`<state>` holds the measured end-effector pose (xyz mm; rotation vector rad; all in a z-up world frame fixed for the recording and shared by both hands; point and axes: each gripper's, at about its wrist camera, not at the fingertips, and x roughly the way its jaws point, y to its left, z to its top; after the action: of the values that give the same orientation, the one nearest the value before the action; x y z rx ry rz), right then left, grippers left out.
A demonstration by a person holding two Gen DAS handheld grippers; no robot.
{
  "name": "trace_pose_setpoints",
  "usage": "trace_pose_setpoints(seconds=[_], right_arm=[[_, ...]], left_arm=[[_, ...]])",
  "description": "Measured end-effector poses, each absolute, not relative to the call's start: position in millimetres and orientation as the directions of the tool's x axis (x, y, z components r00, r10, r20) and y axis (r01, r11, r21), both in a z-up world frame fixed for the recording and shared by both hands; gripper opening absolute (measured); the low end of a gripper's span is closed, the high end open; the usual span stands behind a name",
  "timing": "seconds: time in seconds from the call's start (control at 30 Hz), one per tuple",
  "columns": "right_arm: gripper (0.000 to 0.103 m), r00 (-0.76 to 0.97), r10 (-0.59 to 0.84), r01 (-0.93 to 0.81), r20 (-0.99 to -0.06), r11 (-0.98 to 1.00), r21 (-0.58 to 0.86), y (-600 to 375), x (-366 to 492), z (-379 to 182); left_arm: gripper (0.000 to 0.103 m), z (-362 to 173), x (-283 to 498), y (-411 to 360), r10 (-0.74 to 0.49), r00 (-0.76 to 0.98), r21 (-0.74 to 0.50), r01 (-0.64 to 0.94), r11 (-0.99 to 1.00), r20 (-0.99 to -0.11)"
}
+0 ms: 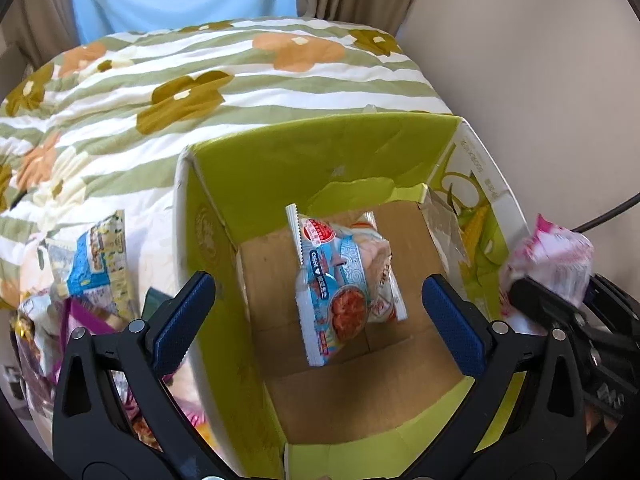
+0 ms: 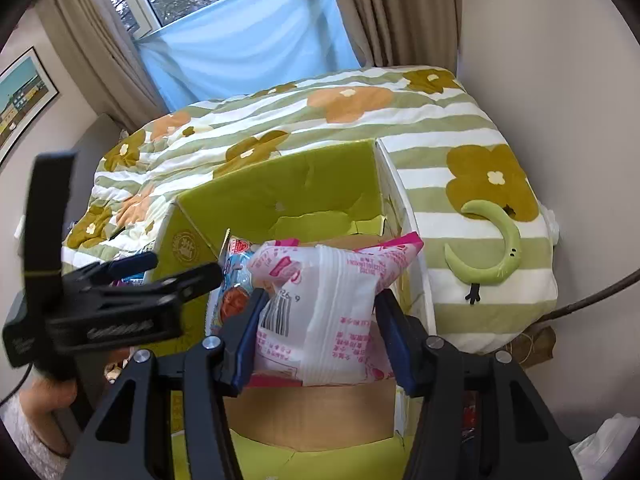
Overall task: Organize snacks
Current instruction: 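Carry both packets over the green box and open both tools to drop them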
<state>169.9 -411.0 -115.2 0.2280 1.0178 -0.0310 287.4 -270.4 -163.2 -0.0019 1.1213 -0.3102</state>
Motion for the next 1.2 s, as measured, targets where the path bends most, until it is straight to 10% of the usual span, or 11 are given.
trace_pose_setpoints(seconds=[0.67, 0.77, 0.87, 1.2], right_arm=[[0.052, 0.496, 0.077, 0.052, -0.865, 0.992, 0.118, -398, 229, -130], [0.063, 0.495, 0.082, 0.046, -0.865, 0.992, 0.12, -398, 238, -135], [0.099, 0.515, 0.07, 0.051, -0.854, 0.992, 0.112, -400, 239, -135], [0.1, 0.523, 0.075, 0.073, -0.849, 0.989, 0.132, -409, 228, -127]], left_arm=[[0.102, -141, 266, -209, -0.243, 0.432, -0.205, 0.134, 0.97, -0.869], [0.102, -142, 270, -212, -0.223, 0.437, -0.175, 0.147, 0.973, -0.872], [0.102, -145, 273, -218, -0.215, 0.434, -0.159, 0.161, 0.974, -0.875], [0.102, -144, 275, -234, -0.214, 0.433, -0.143, 0.191, 0.971, -0.876]])
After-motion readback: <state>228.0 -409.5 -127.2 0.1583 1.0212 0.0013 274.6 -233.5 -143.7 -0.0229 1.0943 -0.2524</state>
